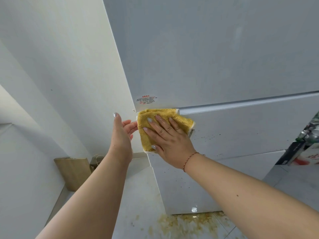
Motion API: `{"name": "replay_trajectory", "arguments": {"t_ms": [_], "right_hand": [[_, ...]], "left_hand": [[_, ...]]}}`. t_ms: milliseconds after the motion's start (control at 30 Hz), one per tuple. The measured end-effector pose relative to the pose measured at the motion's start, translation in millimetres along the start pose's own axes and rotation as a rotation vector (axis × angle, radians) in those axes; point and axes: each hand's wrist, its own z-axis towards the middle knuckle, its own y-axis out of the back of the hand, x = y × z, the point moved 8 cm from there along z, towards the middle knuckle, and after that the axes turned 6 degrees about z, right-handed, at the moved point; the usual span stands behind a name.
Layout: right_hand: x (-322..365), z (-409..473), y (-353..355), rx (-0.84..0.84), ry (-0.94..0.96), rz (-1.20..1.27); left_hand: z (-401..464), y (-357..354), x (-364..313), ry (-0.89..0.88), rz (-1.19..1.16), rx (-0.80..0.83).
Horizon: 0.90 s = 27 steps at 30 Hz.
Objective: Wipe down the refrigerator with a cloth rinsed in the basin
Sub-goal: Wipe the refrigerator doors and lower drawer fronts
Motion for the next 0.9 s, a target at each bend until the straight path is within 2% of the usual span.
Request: {"name": "replay_trajectory", "arguments": {"t_ms": [467, 567, 700, 800, 900], "right_hand": [[-8, 6, -29, -0.126, 0.113, -0.152], [-5, -3, -46, -0.067, 0.191, -0.116], [-8, -37, -82, 0.124, 0.326, -0.070], [-32, -67, -82, 0.159, 0.300, -0.073], [-66, -97, -60, 0.073, 0.168, -0.111]], "left_hand": [[31, 0, 12, -0.036, -0.034, 0.045], [33, 3, 30, -0.008, -0.018, -0.029], [30, 12, 54, 0.038, 0.054, -0.213], [25, 17, 77, 0.153, 0.099, -0.318], [17, 16, 97, 0.243, 0.126, -0.315]]}}
